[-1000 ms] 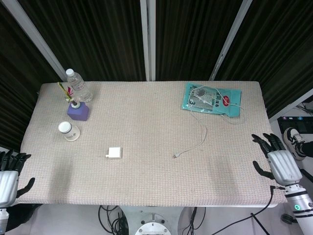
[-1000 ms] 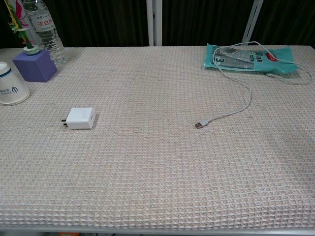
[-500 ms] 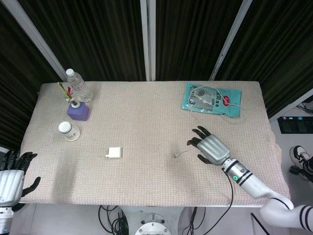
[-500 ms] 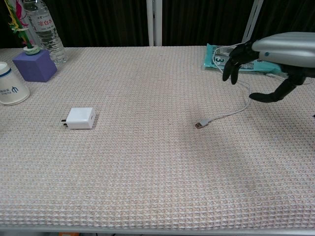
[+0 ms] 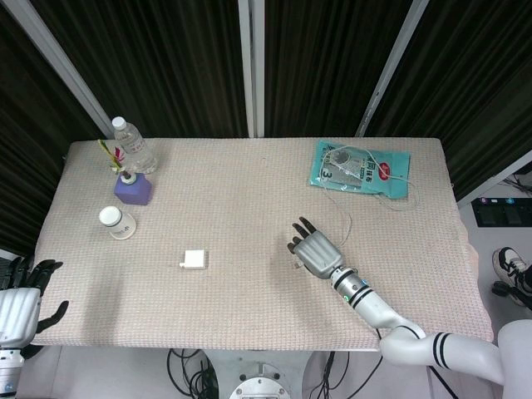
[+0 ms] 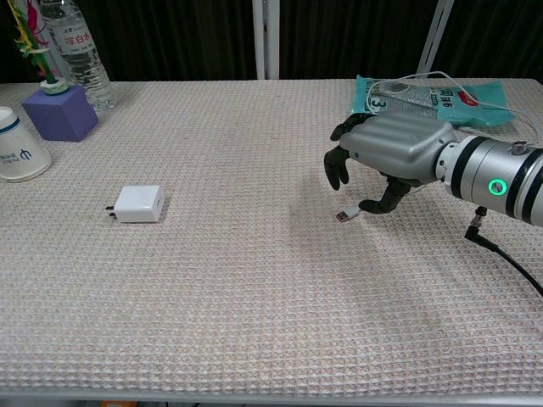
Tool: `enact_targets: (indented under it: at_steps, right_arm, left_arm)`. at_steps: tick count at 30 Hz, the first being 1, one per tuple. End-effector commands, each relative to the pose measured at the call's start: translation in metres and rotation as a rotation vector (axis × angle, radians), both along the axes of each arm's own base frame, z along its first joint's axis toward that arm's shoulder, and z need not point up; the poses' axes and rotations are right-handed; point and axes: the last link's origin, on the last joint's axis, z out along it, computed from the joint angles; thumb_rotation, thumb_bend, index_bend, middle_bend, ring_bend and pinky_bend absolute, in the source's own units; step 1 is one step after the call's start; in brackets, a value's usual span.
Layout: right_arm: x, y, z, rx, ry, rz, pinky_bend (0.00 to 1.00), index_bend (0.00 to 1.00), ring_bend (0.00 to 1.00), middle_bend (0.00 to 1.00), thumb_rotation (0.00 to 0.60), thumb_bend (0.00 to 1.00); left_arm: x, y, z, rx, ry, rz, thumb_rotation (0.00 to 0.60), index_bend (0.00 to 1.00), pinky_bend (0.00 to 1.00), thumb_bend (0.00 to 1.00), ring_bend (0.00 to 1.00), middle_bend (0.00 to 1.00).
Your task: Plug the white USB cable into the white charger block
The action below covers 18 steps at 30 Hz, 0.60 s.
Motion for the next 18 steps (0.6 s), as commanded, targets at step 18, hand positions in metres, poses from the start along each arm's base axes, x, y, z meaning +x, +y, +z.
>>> enact_targets:
  at_steps: [18]
  right_arm:
    - [-0.0120, 0.0064, -0.0153, -0.006, -0.006, -0.044, 0.07, 0.49, 0.12, 0.42, 0.600, 0.22]
  left_arm:
    - [-0.0056, 0.0014, -0.0038, -0.006, -0.017, -0.001, 0.600, 0.21, 0.02, 0.24, 0.02, 0.17]
